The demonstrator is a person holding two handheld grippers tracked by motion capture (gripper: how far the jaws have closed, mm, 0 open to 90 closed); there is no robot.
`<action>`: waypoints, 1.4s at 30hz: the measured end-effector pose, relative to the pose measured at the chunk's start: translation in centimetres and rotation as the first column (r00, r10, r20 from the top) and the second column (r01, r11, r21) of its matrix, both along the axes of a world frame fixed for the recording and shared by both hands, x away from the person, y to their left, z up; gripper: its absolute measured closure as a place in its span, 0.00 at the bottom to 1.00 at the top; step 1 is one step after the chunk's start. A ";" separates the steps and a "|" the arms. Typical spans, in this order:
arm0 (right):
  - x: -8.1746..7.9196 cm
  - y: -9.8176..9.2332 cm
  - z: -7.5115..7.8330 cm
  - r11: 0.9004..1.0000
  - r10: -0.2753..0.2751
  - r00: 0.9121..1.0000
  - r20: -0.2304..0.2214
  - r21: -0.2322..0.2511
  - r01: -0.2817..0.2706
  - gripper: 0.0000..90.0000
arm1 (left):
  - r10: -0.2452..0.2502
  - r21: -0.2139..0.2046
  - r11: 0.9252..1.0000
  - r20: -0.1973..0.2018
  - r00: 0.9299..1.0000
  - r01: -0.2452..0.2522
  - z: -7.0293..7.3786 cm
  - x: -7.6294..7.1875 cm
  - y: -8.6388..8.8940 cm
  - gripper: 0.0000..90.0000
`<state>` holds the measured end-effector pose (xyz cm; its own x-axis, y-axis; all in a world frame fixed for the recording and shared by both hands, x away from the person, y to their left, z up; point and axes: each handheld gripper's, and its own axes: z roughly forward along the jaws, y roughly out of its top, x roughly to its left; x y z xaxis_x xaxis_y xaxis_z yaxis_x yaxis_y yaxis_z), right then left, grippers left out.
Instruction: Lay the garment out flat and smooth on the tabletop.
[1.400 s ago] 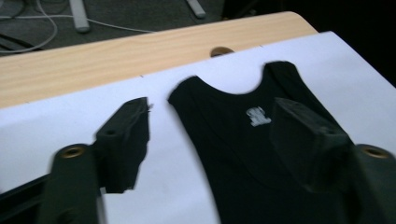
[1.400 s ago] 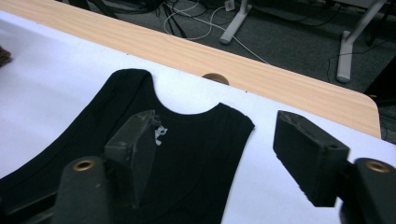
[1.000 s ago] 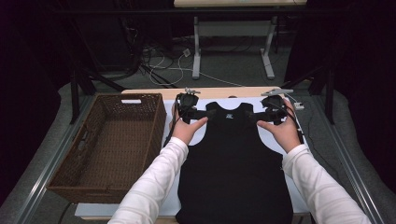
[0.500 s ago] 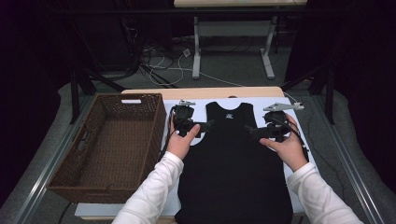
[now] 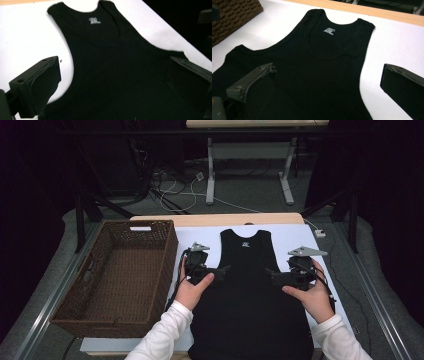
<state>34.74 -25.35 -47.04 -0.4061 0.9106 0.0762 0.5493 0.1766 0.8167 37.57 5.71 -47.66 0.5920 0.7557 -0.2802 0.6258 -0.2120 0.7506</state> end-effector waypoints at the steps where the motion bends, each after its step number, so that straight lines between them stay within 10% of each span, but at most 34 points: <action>1: -0.2 -0.1 -0.1 1.000 0.000 1.000 -0.003 0.003 0.000 0.00 | -0.008 0.013 1.000 0.004 1.000 0.008 -0.2 -0.2 0.2 0.00; 18: -2.5 -1.4 -3.3 1.000 0.001 0.999 -0.034 0.001 -0.001 0.00 | -0.033 0.001 0.999 -0.036 0.999 0.033 -3.0 -2.8 1.7 0.00; 42: -3.3 -2.1 -5.1 0.997 0.013 1.000 -0.004 -0.073 -0.013 0.00 | -0.026 0.026 0.999 -0.054 0.998 0.027 -4.2 -2.1 3.2 0.00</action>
<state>31.44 -27.45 -52.10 -0.4175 0.9086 0.0115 0.5496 0.2425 0.7995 35.43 8.88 -51.83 0.5967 0.7475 -0.2919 0.6589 -0.2488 0.7099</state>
